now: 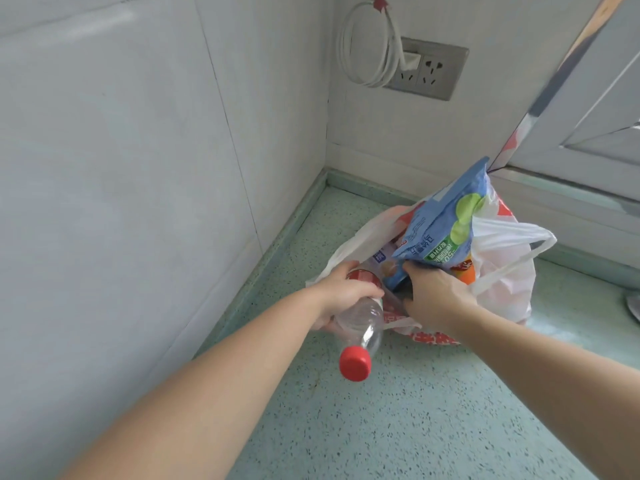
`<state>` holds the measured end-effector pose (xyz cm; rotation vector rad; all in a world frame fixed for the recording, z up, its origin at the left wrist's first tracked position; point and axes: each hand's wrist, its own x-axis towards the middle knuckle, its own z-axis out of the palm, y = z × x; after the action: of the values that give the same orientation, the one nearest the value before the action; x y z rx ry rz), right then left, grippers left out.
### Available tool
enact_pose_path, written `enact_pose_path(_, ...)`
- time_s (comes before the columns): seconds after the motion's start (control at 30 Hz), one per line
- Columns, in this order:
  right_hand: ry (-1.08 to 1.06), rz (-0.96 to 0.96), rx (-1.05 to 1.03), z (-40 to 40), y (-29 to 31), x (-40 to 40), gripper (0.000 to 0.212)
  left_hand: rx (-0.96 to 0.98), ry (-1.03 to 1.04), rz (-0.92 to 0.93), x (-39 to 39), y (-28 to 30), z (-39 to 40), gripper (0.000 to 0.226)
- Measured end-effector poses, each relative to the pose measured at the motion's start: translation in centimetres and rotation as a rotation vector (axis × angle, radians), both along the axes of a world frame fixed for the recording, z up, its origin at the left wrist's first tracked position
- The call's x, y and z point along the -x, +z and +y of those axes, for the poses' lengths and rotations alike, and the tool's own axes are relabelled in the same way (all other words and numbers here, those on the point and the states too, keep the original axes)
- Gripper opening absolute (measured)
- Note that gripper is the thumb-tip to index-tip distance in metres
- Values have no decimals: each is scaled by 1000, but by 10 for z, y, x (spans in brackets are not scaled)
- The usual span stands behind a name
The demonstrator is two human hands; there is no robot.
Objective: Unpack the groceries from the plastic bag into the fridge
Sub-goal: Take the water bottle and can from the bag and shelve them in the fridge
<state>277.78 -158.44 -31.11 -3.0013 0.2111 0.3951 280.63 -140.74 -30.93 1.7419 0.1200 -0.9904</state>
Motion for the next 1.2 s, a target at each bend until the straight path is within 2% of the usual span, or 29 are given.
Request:
enact_pose_path(0.07, 62, -26, -36, -1, 0, 4, 51, 87, 1, 105, -3, 7, -2, 23)
enact_pose_path(0.1, 99, -38, -57, -1, -1, 6, 54, 111, 11, 152, -5, 8, -3, 15)
enact_pose_path(0.2, 182, -55, -170, 5, 6, 11, 62, 149, 94, 279, -8, 12, -8, 33)
enact_pose_path(0.37, 144, -23, -543, 4, 14, 12, 51, 266, 209, 205, -6, 23, -8, 43)
enact_pose_path(0.43, 113, -27, -611, 1, 14, 9, 51, 257, 118, 96, -5, 27, -2, 44)
enact_pose_path(0.5, 95, -37, -631, 1, 15, 8, 51, 133, -85, -154, -5, 26, 4, 56)
enact_pose_path(0.57, 106, -40, -623, 1, 13, 6, 48, -8, -223, -413, -5, 24, 2, 72)
enact_pose_path(0.6, 106, -32, -618, 2, 12, 4, 41, -60, -207, -523, -3, 22, -1, 75)
enact_pose_path(0.7, 120, -42, -530, 4, 5, -4, 18, -166, 31, -775, 2, 16, -10, 64)
enact_pose_path(0.77, 89, -115, -389, 9, -1, -11, 16, -147, 130, -789, 4, 10, -15, 58)
enact_pose_path(0.93, -56, -113, -210, 22, -21, -30, 39, -92, 217, -776, 2, 9, -19, 55)
enact_pose_path(1.07, -76, -89, -6, 21, -26, -44, 21, -90, 212, -783, -2, 4, -12, 52)
enact_pose_path(1.2, -65, -66, 96, 20, -30, -52, 22, -92, 206, -803, -2, -1, -11, 54)
